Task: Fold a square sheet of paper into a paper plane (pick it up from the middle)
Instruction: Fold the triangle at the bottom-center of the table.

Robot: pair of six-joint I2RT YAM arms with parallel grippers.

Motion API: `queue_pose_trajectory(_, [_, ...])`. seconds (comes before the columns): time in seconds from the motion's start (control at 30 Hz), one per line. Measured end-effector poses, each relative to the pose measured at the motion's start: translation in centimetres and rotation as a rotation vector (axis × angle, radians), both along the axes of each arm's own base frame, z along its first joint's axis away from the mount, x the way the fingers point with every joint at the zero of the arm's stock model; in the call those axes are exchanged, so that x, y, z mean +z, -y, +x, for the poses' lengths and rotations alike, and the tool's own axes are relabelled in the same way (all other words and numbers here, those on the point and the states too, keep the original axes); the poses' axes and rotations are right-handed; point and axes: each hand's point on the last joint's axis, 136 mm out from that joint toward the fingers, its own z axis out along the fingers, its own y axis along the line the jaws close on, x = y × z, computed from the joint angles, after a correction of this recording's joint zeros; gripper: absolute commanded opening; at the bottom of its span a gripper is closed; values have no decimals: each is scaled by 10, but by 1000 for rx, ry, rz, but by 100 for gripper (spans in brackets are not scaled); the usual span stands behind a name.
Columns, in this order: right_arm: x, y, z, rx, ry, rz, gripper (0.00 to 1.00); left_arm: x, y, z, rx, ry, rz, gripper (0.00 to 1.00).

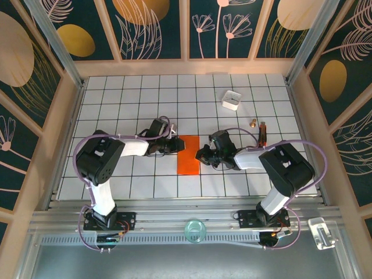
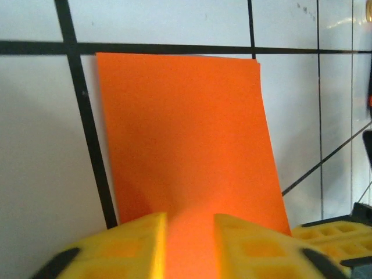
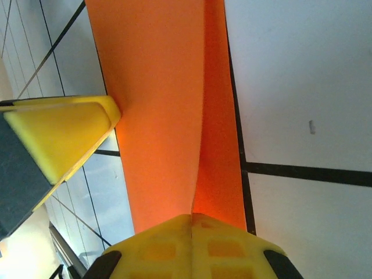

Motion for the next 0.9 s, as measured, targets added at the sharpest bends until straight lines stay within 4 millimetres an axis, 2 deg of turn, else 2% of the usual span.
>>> queue_pose_trajectory(0.1, [8, 1, -1, -22, -14, 16, 0, 13, -10, -10, 7, 49, 22, 44])
queue_pose_trajectory(0.17, [15, 1, -2, -39, -27, 29, 0, 32, -16, -22, 7, 132, 35, 48])
queue_pose_trajectory(0.27, [23, 3, -4, -63, -47, 43, 0, 61, -7, -54, -57, 291, 32, 56])
queue_pose_trajectory(0.37, [27, 5, -7, -86, -74, 49, 0, 77, 7, -87, -147, 425, 37, 63])
queue_pose_trajectory(0.47, [27, 7, -9, -102, -101, 51, 0, 75, 16, -106, -219, 511, 85, 68])
queue_pose_trajectory(0.63, [24, 10, -11, -123, -137, 43, 0, 69, 34, -127, -331, 634, 156, 74])
queue_pose_trajectory(0.8, [24, 10, -10, -133, -144, 46, 0, 44, 45, -135, -432, 679, 255, 76])
queue_pose_trajectory(0.9, [24, 10, -9, -138, -148, 49, 0, 35, 52, -133, -462, 705, 308, 73])
